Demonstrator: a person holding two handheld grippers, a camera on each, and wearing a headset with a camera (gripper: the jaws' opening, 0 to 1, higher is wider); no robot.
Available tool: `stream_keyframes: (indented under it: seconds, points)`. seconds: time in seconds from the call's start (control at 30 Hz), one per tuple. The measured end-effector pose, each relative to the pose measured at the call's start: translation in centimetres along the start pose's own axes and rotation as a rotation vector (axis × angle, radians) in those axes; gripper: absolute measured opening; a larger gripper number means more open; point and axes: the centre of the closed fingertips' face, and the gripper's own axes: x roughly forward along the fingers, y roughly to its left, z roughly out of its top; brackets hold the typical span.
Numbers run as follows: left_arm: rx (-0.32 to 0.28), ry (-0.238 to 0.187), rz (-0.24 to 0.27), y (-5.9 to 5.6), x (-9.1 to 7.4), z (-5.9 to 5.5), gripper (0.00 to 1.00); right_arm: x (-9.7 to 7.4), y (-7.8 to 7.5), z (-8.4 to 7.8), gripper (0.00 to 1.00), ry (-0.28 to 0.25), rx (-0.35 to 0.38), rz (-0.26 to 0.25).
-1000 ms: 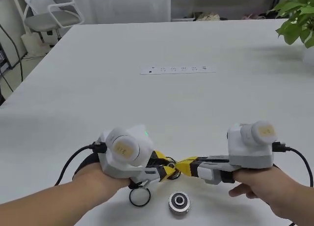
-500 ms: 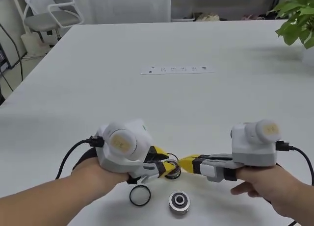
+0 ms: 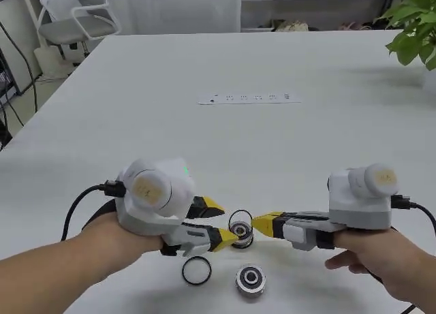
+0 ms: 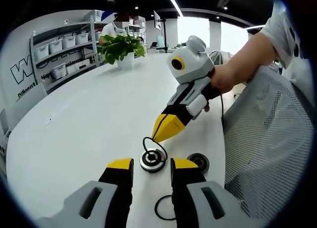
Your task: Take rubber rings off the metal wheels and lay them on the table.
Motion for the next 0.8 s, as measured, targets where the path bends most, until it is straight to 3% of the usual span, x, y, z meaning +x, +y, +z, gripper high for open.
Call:
stream_keyframes:
  seconds: [0.43,0.8]
  points:
    - [-0.004,-0.045,-0.013,-1.0,-3.7,0.8,0.41,0.1,0.9,0.4,0.00,0.009,-0.012,0.015]
    - [-0.003,-0.060,-0.001,-1.3,-6.4,0.2,0.51,0.6,2.1,0.5,0.00,0.031,-0.031,0.035]
